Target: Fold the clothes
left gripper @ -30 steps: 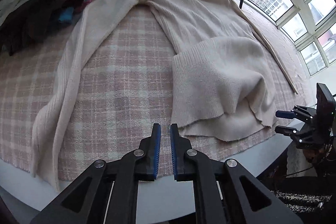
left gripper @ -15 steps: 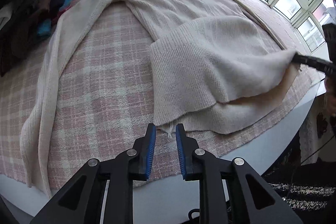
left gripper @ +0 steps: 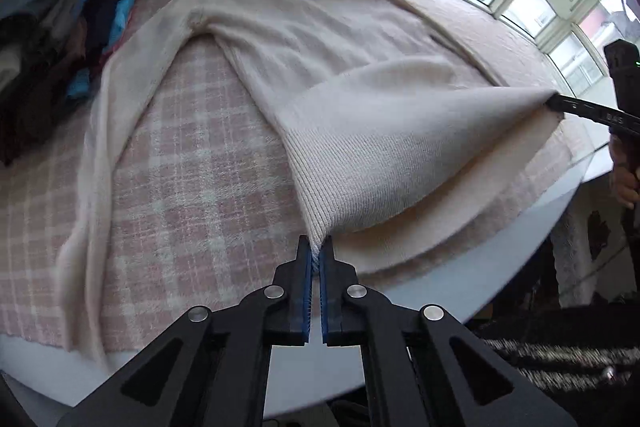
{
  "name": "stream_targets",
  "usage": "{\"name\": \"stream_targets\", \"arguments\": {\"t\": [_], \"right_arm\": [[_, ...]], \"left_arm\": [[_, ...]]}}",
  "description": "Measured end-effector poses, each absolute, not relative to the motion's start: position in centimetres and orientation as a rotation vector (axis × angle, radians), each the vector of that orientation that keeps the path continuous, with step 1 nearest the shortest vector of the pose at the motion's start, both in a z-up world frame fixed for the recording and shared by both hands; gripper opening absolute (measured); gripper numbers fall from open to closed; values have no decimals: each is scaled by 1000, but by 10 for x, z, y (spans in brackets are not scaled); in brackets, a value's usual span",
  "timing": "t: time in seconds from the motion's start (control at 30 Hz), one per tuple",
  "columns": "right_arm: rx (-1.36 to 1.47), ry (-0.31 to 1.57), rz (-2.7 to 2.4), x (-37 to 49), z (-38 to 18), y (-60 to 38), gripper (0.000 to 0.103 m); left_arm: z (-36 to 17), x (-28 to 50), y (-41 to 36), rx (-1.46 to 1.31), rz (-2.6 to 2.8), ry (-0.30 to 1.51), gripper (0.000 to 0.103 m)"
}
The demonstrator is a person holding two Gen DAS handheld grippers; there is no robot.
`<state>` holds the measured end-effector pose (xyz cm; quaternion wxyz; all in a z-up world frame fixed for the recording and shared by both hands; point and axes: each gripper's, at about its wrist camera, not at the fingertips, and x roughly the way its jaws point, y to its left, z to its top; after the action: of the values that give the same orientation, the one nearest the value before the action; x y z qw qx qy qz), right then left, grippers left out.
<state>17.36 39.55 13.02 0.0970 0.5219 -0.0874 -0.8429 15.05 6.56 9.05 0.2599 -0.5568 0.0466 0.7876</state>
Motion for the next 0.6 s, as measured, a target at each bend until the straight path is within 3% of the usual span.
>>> {"name": "stream_targets", "arguments": {"t": [0.13,0.3,0.47,0.6], "right_arm": [[1535,-140,-2522,204,158,405,6],[1678,-129,-2483,210,111,411,6],[1851,-131,-2298,201,58,406,7],[1717,-115,-2286,200,100,408,12]], "left_arm": [[141,184,79,-1448,2088,256,2],[98,196,106,-1521,1989,369,2],[67,180,94,-1648,1918,294,4],[96,158,62,-1623,1991,256,7]]}}
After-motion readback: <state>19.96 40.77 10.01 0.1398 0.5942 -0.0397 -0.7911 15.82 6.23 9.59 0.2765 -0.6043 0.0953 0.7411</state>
